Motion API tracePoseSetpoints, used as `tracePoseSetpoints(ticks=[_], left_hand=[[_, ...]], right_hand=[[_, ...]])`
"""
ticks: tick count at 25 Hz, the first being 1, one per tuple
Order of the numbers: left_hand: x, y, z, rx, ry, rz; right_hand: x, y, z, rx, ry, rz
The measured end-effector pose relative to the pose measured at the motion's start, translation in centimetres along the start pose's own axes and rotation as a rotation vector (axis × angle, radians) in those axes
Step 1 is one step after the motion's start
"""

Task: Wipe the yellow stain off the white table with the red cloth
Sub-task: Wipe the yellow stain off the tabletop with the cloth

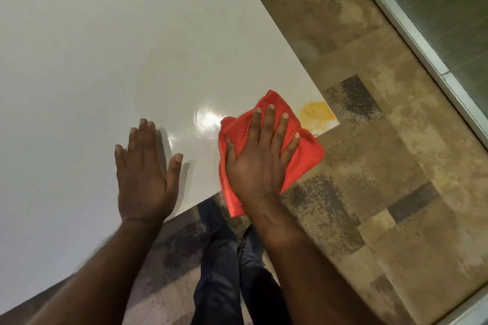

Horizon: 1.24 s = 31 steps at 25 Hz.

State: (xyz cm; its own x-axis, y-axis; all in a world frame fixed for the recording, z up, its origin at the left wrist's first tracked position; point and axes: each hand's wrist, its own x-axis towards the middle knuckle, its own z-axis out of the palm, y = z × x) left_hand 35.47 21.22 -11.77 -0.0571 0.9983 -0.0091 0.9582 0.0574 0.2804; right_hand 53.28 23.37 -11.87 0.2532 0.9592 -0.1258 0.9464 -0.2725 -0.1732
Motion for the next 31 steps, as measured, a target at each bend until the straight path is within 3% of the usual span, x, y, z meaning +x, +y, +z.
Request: tracePoseSetpoints(ticks=[5, 11, 19, 24, 31], left_hand=[[-0.1, -0.2, 0.3, -0.019, 0.019, -0.004], [0.1, -0.2, 0.4, -0.020, 0.030, -0.002], [0.0, -0.4, 0.6, -0.011, 0.049, 0.008], [0.1, -0.5, 0.6, -0.018, 0.063, 0.013], [-0.1, -0.7, 0.8, -0.048, 0.086, 0.047]], right_hand=[[4.5, 3.2, -0.9, 0.034, 0.050, 0.178], [8.4, 4.1, -1.6, 0.052, 0.075, 0.238], [0.8, -2.5, 0.1, 0.098, 0.008, -0.072], [-2.7, -1.9, 0.7, 0.055, 0.001, -0.134], [-0.2, -1.6, 0.6, 0.164, 0.060, 0.249]])
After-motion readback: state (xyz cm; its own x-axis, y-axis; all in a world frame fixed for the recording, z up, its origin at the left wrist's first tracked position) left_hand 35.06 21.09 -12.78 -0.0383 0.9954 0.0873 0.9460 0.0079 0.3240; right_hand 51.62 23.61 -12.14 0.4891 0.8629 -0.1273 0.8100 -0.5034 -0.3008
